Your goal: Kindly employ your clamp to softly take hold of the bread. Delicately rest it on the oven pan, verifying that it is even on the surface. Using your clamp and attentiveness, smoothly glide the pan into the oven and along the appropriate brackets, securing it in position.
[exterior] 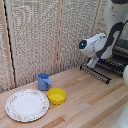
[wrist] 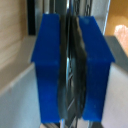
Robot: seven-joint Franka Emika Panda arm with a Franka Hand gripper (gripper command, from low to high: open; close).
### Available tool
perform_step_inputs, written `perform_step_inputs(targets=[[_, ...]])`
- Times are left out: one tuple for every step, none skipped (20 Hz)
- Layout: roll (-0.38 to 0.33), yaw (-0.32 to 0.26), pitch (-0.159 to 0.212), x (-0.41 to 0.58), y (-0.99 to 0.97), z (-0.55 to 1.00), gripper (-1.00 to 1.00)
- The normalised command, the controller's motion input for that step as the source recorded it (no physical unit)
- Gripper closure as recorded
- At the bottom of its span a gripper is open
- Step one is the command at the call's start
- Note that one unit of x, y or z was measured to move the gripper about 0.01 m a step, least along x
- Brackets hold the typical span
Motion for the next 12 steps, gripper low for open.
perform_step_inputs(targets=[[0.0,0.017,0.0,-0.154,-1.0,0.09,1.0],[0.0,0.026,0.0,-0.151,-1.0,0.08,1.0],[0.0,0.053,0.0,-0.183,-0.97,0.06,1.0],[0.0,0.076,0.0,-0.2,-0.89,0.04,1.0],[-0.023,0.101,0.0,-0.209,-0.7,0.02,1.0],[-0.032,0.099,-0.004,-0.183,-0.52,0.03,1.0],[-0.011,0.091,-0.013,-0.166,-0.41,0.07,1.0],[0.0,0.073,-0.027,-0.151,-0.35,0.09,1.0],[-0.01,0.059,-0.038,-0.129,-0.33,0.11,1.0],[-0.026,0.057,-0.049,-0.143,-0.29,0.15,1.0],[-0.015,0.042,-0.05,-0.106,-0.18,0.18,-1.0],[0.0,0.004,-0.036,0.0,-0.04,0.24,-1.0]])
